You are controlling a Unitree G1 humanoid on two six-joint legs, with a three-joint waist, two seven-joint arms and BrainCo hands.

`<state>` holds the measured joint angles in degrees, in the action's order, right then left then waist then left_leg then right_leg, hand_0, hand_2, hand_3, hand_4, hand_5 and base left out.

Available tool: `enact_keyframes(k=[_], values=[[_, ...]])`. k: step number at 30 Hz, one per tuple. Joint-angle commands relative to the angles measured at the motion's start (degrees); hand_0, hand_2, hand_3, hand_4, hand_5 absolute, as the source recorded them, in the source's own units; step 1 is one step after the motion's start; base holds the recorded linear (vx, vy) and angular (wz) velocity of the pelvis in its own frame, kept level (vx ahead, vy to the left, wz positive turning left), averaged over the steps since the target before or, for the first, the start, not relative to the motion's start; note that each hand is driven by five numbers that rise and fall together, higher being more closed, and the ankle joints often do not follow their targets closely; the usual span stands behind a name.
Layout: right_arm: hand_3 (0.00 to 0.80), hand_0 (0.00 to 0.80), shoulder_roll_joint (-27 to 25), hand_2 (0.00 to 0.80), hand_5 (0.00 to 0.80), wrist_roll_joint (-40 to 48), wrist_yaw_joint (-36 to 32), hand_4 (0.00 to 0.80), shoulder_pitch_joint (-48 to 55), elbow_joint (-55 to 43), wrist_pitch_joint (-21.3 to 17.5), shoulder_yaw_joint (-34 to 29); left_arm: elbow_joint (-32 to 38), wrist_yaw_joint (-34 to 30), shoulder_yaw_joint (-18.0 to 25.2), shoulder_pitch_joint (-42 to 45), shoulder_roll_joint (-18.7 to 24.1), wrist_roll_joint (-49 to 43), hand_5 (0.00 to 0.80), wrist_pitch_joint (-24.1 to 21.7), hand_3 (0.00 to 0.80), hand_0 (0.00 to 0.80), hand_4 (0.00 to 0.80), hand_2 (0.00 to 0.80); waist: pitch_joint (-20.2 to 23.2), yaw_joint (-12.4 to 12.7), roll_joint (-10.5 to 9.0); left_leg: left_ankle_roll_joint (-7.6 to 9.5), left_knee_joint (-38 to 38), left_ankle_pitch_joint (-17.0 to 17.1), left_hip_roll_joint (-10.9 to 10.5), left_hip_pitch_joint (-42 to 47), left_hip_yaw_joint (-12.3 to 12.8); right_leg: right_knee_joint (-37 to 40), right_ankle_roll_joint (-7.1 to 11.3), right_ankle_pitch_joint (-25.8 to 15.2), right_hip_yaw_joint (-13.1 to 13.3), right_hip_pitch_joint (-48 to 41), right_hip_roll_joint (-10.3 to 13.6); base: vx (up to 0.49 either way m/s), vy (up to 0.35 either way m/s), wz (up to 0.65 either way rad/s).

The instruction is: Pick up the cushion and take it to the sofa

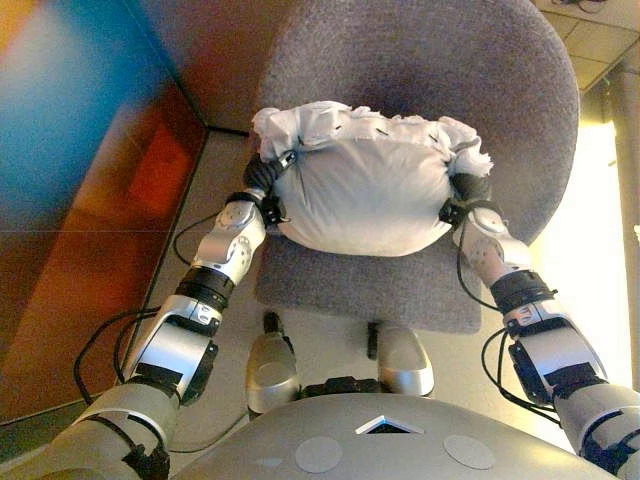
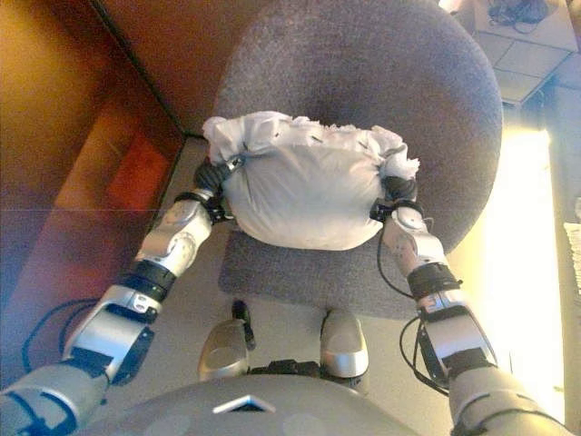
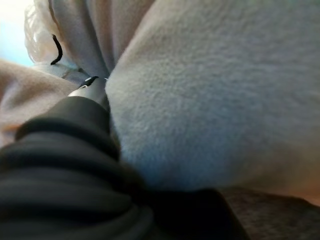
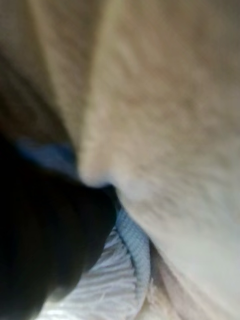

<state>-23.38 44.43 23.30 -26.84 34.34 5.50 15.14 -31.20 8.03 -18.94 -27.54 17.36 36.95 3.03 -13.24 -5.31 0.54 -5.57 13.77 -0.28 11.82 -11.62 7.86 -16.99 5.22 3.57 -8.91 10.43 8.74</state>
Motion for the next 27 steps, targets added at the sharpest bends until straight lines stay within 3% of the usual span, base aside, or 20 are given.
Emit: enact_keyframes(k=[1,4,8,16,22,25,26,27], values=[[0.8,0.8,1.67,0.8,0.8,-1.12,0.15,0.8,-9.53,-2.75,-4.56,-2.43,4.31,-0.04,0.19,-5.71,1.16,2.54,0.8,-4.44,0.8,0.8,0.8,0.8,-0.49,2.08,-2.67,-2.29,6.75,-4.56,1.05,0.06,1.29,4.62,6.45,-7.14,3.69,1.8,5.29,-0.166,-0.038,0.01],[0.8,0.8,0.29,0.8,0.8,-1.81,-0.24,0.8,-13.04,-1.16,-3.81,-2.51,4.51,0.52,0.07,-7.47,1.04,3.55,0.8,-4.24,0.8,0.8,0.8,0.8,-2.18,2.22,-2.52,-2.74,6.77,-3.77,1.61,-1.83,1.34,3.79,6.42,-7.02,2.78,3.62,5.47,-0.119,-0.022,0.11],[0.8,0.8,-2.97,0.8,0.8,-0.24,-1.69,0.8,-17.56,3.47,-1.97,-2.37,5.13,1.07,-0.72,-8.72,0.92,6.99,0.8,-1.82,0.8,0.8,0.8,0.8,-3.4,3.04,-3.7,-3.68,8.69,-3.65,3.12,-4.28,0.65,2.73,6.43,-6.58,2.29,4.56,5.26,0.003,-0.112,0.15],[0.8,0.8,-6.47,0.8,0.8,1.98,-3.6,0.8,-28.13,17.35,-1.79,-1.65,7.64,6.35,-2.87,-10.49,-1.91,13.36,0.8,0.2,0.8,0.8,0.8,0.8,-6.0,6.12,-5.24,-4.73,10.85,-2.96,3.77,-9.19,-3.51,2.04,5.92,-5.99,0.82,5.34,4.51,0.008,-0.092,0.13],[0.8,0.8,-8.04,0.8,0.8,-0.86,-2.94,0.8,-32.59,22.45,-3.19,-0.29,12.31,9.34,-7.2,-9.26,-2.82,5.82,0.8,-0.54,0.8,0.8,0.8,0.8,-6.2,8.52,-5.75,-5.05,7.53,-0.8,3.2,-9.01,-5.59,5.09,5.8,-5.96,-0.18,2.42,3.35,0.084,-0.067,0.16],[0.8,0.8,-9.27,0.8,0.8,-2.9,-2.68,0.8,-34.65,23.21,-1.56,1.54,13.36,9.85,-8.13,-9.63,-2.28,4.73,0.8,-1.32,0.8,0.8,0.8,0.8,-6.0,9.15,-5.94,-5.29,6.14,0.23,3.04,-8.94,-6.45,5.64,5.61,-5.63,-0.36,1.8,2.89,0.064,-0.023,0.16],[0.518,0.518,-9.54,0.518,0.518,-3.73,-2.08,0.518,-35.14,23.81,-0.44,1.88,13.66,9.28,-8.23,-9.69,-1.98,5.39,0.8,-1.03,0.8,0.8,0.8,0.8,-5.86,9.36,-6.01,-5.38,5.79,0.46,3.03,-8.81,-6.62,5.78,5.6,-5.53,-0.57,1.54,2.84,0.068,-0.008,0.15],[0.311,0.311,-9.69,0.311,0.311,-4.16,-2.15,0.311,-35.47,24.35,0.38,2.08,13.79,8.94,-8.28,-9.72,-1.8,5.83,0.8,-0.83,0.8,0.8,0.8,0.8,-5.79,9.48,-6.04,-5.46,5.59,0.6,3.04,-8.72,-6.75,5.87,5.59,-5.47,-0.73,1.34,2.82,0.1,-0.003,0.15]])
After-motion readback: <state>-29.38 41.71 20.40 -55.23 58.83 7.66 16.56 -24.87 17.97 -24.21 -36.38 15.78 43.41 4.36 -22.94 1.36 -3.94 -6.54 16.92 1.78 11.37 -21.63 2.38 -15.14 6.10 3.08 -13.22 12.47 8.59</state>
